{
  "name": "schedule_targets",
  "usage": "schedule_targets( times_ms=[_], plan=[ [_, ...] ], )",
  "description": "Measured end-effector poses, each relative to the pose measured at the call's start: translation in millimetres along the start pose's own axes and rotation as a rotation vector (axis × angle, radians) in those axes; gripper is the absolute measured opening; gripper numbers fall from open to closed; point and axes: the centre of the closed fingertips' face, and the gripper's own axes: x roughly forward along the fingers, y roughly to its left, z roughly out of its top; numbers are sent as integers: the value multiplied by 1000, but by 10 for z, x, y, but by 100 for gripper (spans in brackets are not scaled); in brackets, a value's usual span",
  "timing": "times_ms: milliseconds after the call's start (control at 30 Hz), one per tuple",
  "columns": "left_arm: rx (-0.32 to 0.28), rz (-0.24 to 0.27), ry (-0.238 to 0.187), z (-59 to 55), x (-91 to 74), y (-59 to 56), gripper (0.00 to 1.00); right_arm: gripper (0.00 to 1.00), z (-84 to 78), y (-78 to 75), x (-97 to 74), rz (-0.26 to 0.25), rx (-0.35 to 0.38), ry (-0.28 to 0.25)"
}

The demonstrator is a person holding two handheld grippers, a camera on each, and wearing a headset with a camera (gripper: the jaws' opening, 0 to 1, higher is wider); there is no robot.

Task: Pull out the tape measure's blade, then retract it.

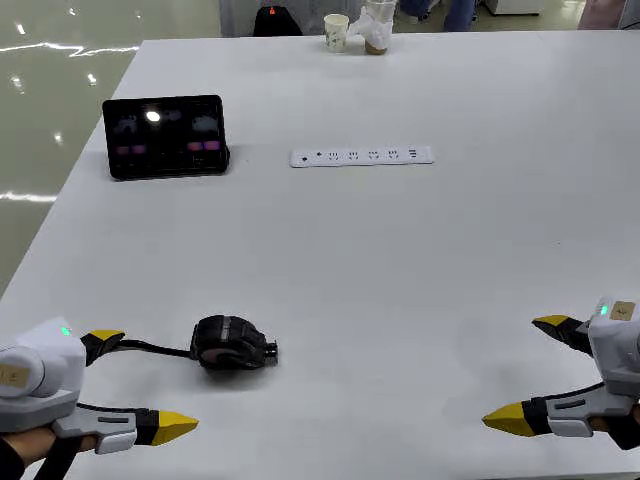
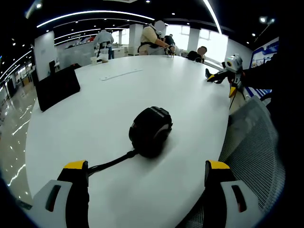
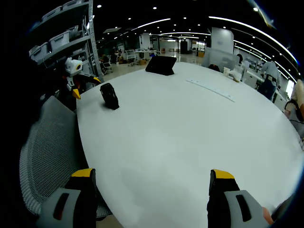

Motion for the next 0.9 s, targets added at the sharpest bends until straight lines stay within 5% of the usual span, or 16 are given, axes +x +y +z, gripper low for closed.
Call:
schedule_targets(
  times_ms=[600, 900],
  plan=[
    [39, -53, 58, -32, -4, -105, 99, 99, 92, -69, 40, 2, -93, -39],
    [122, -68, 13, 60, 12, -97, 99, 99, 110, -3, 125, 51, -97, -32]
  ],
)
